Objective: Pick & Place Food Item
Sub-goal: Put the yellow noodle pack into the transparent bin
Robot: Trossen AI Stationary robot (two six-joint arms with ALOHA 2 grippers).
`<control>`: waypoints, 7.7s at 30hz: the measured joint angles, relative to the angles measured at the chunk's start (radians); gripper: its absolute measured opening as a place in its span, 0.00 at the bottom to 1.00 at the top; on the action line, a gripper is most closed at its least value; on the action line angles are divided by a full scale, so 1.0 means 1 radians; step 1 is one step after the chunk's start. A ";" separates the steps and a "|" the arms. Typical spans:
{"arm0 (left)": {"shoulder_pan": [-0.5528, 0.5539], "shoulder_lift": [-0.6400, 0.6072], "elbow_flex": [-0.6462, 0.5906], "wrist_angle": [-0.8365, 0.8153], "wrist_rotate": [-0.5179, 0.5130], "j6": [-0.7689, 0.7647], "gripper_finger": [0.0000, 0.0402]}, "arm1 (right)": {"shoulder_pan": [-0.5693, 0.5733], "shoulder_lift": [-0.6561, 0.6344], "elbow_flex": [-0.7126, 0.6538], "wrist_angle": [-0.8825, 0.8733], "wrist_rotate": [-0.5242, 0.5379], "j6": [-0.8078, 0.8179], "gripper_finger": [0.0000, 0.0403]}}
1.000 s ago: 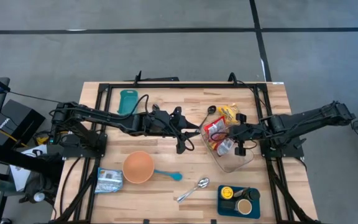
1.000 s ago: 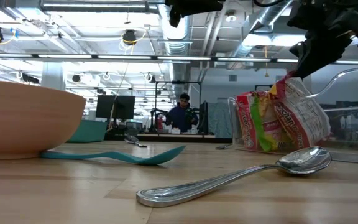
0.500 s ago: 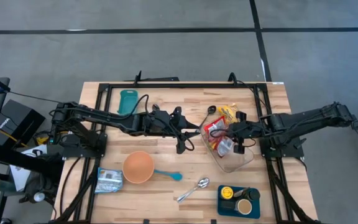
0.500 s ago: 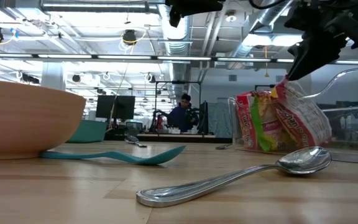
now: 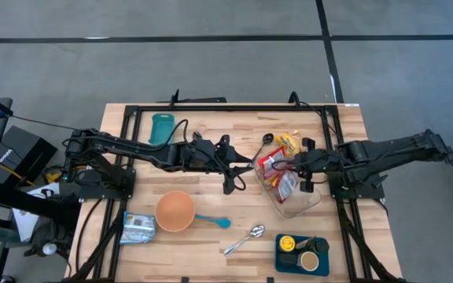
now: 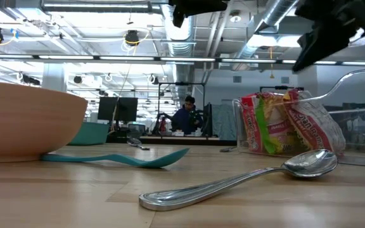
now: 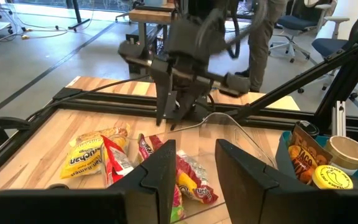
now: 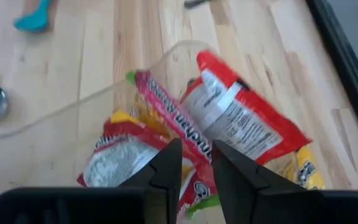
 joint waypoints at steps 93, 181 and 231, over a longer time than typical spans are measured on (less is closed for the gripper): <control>0.002 0.000 0.000 -0.206 -0.080 -0.011 0.27 | -0.476 -0.110 0.045 0.043 0.090 0.132 0.20; -0.013 0.000 0.000 -0.179 -0.080 -0.056 0.27 | -0.593 0.352 0.045 -0.079 -0.323 -0.017 0.20; -0.014 0.000 0.000 -0.181 -0.080 -0.056 0.27 | -0.571 0.352 0.045 -0.068 -0.318 -0.492 0.38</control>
